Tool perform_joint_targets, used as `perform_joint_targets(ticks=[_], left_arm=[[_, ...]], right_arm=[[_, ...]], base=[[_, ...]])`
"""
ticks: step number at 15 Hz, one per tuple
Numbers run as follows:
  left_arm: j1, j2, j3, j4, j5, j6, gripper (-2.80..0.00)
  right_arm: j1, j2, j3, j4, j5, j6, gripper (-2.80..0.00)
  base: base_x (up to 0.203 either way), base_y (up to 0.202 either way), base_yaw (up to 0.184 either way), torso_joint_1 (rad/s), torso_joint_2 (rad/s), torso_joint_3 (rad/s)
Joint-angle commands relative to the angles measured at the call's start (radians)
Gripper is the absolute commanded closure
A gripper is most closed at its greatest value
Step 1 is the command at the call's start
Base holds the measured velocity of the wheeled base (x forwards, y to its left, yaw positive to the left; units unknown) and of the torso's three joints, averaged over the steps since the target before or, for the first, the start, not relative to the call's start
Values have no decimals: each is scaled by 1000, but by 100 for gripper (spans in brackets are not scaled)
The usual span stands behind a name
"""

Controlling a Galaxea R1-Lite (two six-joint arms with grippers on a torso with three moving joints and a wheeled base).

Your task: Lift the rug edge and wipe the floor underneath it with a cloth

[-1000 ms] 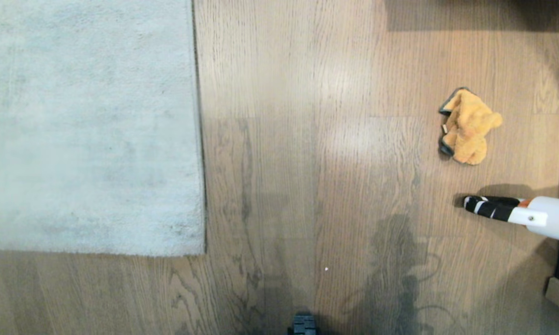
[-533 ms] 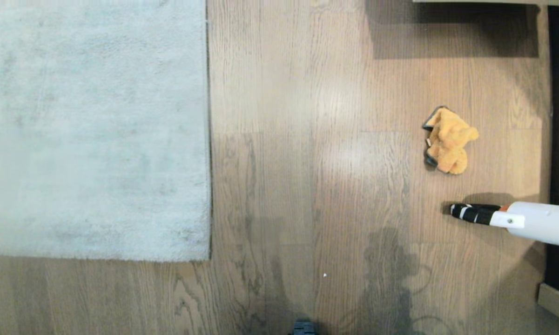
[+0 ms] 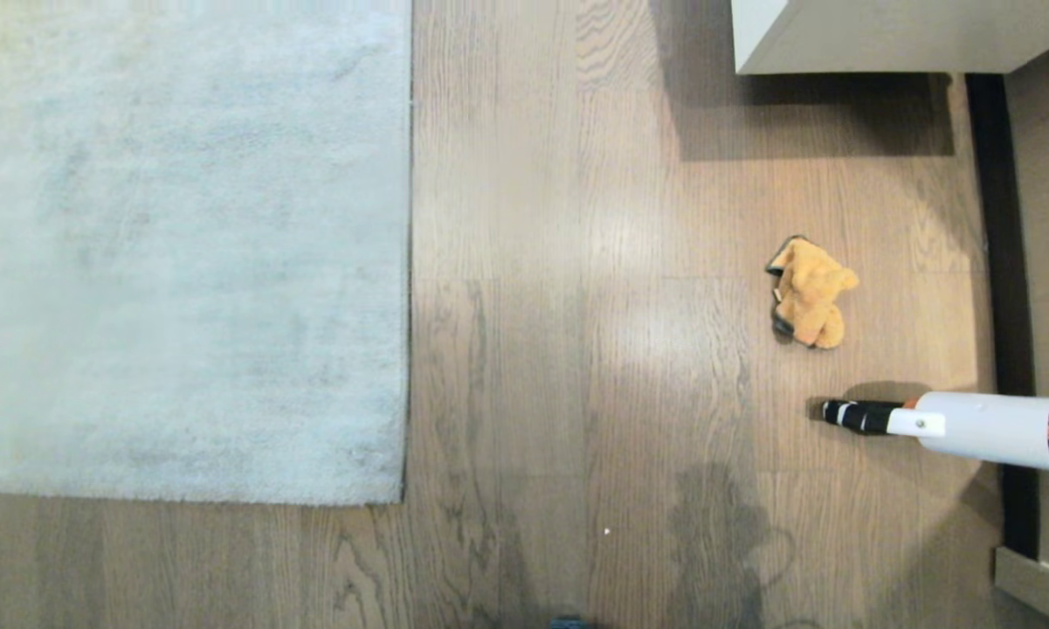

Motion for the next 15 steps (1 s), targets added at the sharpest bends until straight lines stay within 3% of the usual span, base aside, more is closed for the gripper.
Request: perform_joint_targets(ticks=[1,15], left_arm=[[0,0,0,-1,1,-1,0],[0,0,0,1,1,-5,0]], right_arm=[[0,1,0,0,0,-1,0],[1,1,0,0,0,-1,0]], base=[[0,0,0,2,-1,203],[0,0,0,1,3,203]])
